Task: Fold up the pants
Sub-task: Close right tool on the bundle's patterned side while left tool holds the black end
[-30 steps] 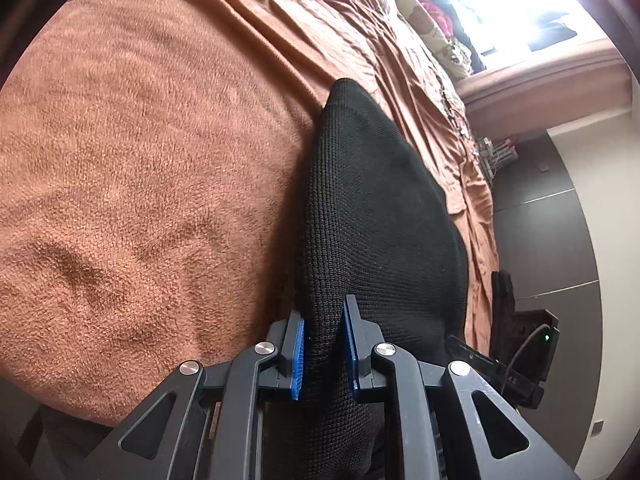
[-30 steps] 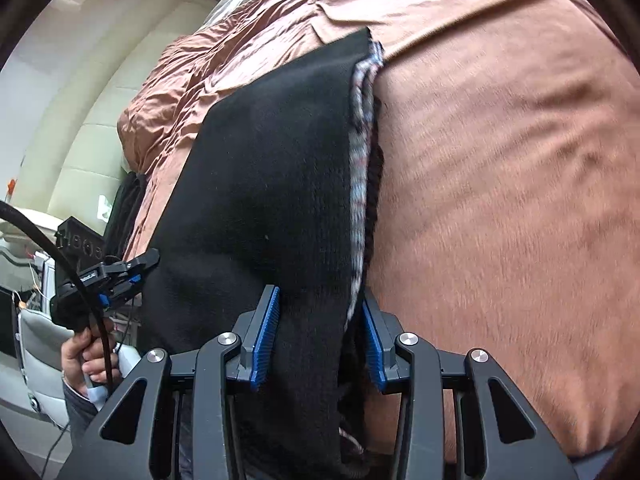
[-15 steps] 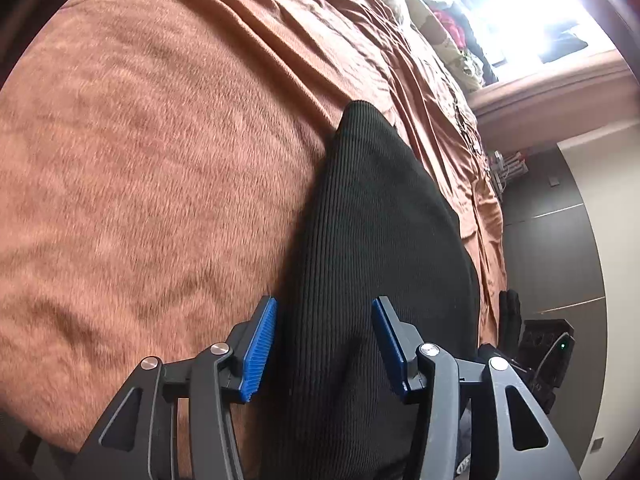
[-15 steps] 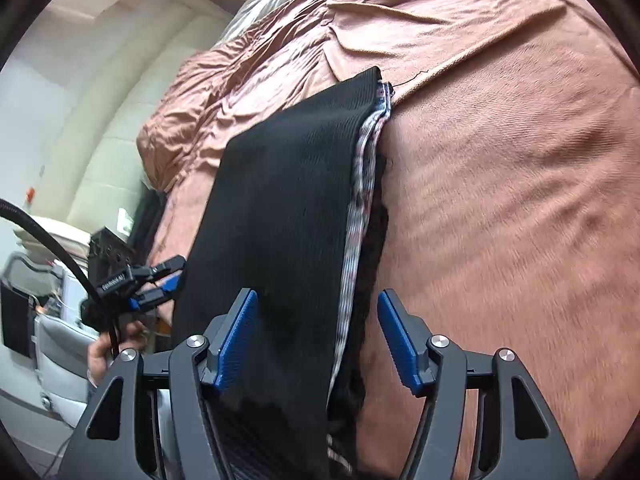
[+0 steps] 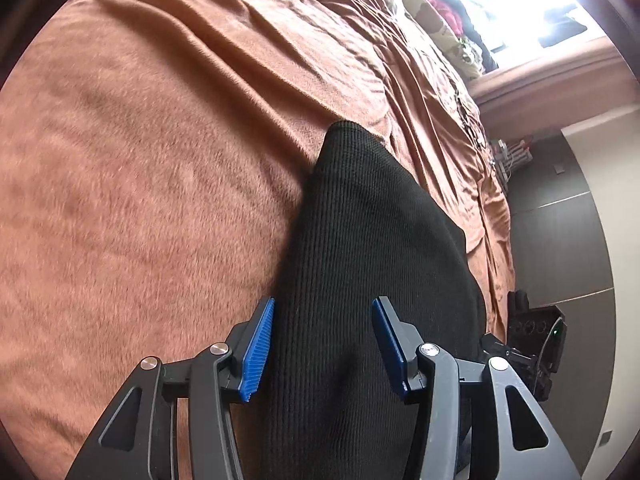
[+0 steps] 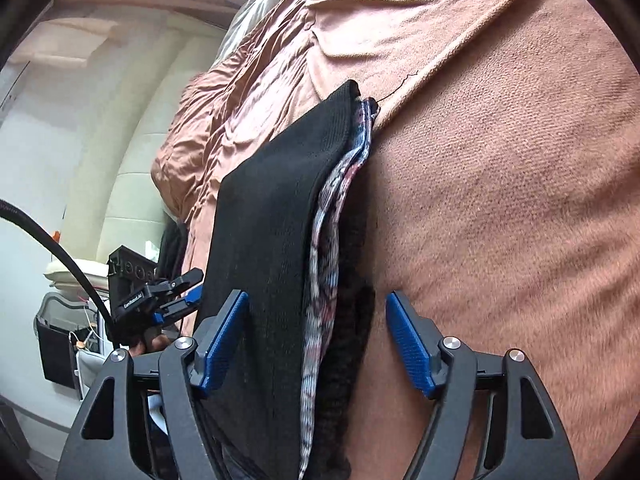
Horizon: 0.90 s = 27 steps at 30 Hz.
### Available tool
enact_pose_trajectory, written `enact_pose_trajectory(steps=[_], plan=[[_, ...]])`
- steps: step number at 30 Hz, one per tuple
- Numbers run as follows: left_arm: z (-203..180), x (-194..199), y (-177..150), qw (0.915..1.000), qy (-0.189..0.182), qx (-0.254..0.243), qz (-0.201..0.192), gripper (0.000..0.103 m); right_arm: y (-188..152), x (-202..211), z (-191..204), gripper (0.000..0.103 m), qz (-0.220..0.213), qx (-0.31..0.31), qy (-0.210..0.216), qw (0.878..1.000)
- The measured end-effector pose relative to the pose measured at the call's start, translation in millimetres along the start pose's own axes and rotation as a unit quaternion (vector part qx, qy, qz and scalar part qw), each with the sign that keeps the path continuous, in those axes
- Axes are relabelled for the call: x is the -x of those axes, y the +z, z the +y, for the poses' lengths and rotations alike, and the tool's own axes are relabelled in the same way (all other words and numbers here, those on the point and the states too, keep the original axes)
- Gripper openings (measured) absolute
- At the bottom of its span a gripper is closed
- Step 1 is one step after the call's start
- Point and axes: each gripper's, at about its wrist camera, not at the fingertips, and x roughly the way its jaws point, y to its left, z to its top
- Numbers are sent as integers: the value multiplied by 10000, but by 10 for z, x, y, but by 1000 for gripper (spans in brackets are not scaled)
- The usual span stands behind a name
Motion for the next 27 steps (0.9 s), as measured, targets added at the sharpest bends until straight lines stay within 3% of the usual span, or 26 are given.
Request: enact_pose_trajectory(steps=[6, 13, 17, 19, 21, 24, 25, 27], plan=[[4, -76, 97, 10000, 29, 2, 69, 52, 35, -81, -62, 70, 203, -57, 283, 9994], [23, -111, 197, 9999, -33, 97, -7, 51, 183, -204, -37, 69, 344, 39, 334, 9988], [-44, -87, 231, 10000, -53, 0, -54, 38, 210, -163, -3, 48, 234, 182, 369, 9989], [-75, -42, 238, 9998, -145, -54, -118, 36, 183, -64, 36, 45, 124, 289, 501, 9982], [-91, -11, 242, 9996, -215, -114, -135, 36, 148, 7, 59, 45, 70, 397, 568, 9976], [-77, -29, 251, 9997, -177, -149, -64, 36, 106, 43, 22, 48, 141, 416, 178, 9989], [-74, -37, 255, 9997, -176, -147, -52, 36, 99, 41, -14, 51, 173, 351, 86, 9992], [-48, -40, 249, 9997, -180, -129, -41, 36, 86, 56, -75, 68, 213, 204, 3, 9996]])
